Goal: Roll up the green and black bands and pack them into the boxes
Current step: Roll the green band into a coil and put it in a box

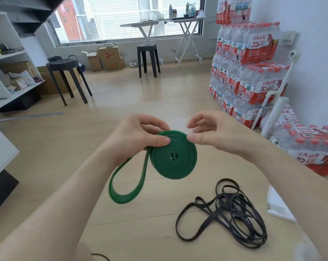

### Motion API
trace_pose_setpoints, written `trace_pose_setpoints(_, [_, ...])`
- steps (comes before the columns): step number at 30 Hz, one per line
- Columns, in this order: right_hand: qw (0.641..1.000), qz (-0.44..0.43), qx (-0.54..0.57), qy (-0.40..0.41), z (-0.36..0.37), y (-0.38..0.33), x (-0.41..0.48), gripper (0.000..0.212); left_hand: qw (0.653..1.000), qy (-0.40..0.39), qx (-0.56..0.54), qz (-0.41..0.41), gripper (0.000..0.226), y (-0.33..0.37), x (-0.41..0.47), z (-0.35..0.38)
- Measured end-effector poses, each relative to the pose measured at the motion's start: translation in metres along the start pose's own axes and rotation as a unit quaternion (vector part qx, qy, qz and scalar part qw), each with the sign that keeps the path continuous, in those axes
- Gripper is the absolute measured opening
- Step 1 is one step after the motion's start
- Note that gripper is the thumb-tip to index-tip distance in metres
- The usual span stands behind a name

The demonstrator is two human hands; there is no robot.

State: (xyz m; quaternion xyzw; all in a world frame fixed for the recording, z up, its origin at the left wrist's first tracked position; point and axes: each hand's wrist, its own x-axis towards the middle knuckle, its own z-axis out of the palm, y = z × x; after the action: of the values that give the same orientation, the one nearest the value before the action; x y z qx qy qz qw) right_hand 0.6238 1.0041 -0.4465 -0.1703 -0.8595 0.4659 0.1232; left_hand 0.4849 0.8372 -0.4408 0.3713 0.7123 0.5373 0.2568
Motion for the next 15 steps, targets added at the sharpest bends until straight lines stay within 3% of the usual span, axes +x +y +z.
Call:
trace_pose_setpoints(3, [0.996, -0.014, 0.015, -0.091, 0.02, -0.005, 0.0, 0.024, 0.997, -0.053, 0.055, 0.006, 0.021, -0.002, -0.001, 0.006])
trace_pose_setpoints(5, [0.994, -0.013, 0.04, -0.103, 0.029, -0.001, 0.001, 0.027, 0.996, -0.06, 0.069, 0.006, 0.021, -0.003, 0.0, 0.006])
trace_pose_setpoints(15, [0.988, -0.026, 0.155, -0.009, 0.028, 0.0, 0.005, 0.022, 0.997, -0.01, -0.078, 0.001, 0.017, -0.013, 0.006, 0.001])
